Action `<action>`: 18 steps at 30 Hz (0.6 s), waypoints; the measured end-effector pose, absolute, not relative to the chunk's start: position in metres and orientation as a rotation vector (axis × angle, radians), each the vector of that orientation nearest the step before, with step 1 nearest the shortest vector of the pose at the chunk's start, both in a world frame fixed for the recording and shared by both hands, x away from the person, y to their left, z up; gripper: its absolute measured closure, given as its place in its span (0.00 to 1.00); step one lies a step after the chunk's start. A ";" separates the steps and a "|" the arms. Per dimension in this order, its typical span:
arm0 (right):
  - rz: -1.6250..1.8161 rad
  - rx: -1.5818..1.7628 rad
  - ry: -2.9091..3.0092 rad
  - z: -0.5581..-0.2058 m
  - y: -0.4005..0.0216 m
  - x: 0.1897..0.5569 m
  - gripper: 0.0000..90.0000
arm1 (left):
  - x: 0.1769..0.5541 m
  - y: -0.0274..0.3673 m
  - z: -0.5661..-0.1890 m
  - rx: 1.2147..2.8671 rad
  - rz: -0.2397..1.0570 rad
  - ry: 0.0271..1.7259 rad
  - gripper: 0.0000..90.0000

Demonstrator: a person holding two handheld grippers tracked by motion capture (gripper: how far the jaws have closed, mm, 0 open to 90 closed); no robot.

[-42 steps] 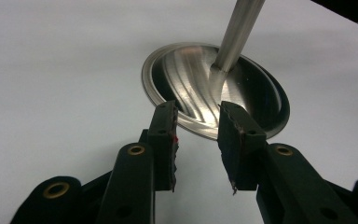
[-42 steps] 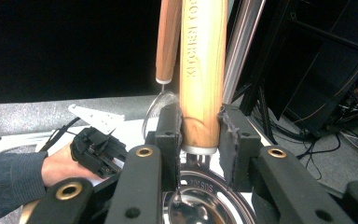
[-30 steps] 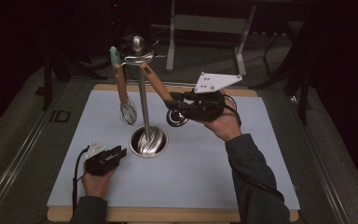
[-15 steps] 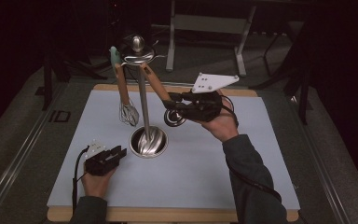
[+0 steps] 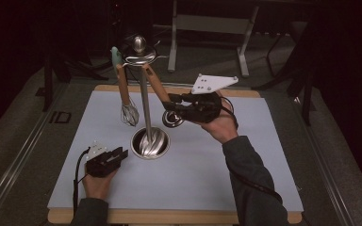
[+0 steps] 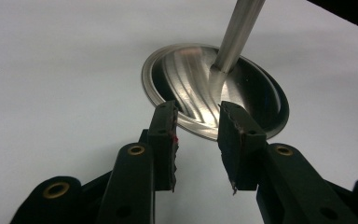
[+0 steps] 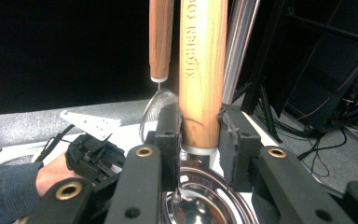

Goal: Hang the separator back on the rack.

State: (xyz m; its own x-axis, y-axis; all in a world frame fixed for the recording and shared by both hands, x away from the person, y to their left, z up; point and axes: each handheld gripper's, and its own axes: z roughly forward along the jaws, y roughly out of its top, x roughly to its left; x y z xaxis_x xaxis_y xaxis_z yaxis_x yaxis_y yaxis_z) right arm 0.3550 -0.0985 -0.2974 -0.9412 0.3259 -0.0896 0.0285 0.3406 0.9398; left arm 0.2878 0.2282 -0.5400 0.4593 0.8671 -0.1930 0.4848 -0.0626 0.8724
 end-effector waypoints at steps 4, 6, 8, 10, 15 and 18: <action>1.638 0.324 2.346 -0.298 -0.098 0.355 0.79 | 0.288 0.228 -0.540 1.708 0.477 1.171 0.75; 1.641 0.325 2.345 -0.299 -0.097 0.356 0.79 | 0.288 0.228 -0.540 1.708 0.476 1.172 0.75; 1.643 0.327 2.347 -0.300 -0.096 0.356 0.79 | 0.288 0.228 -0.540 1.708 0.478 1.171 0.75; 1.645 0.327 2.350 -0.301 -0.095 0.356 0.79 | 0.288 0.228 -0.540 1.708 0.478 1.171 0.75; 1.641 0.323 2.372 -0.302 -0.093 0.356 0.79 | 0.288 0.228 -0.540 1.707 0.479 1.171 0.75; 1.636 0.323 2.373 -0.301 -0.092 0.356 0.79 | 0.288 0.228 -0.540 1.708 0.479 1.171 0.75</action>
State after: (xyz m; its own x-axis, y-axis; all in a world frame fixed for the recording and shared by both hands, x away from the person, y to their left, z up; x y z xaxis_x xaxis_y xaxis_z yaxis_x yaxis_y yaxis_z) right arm 0.3562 -0.0918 -0.3014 -0.9467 0.3141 -0.0717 0.0447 0.3484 0.9363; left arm 0.2878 0.2281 -0.5401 0.4589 0.8674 -0.1922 0.4845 -0.0630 0.8725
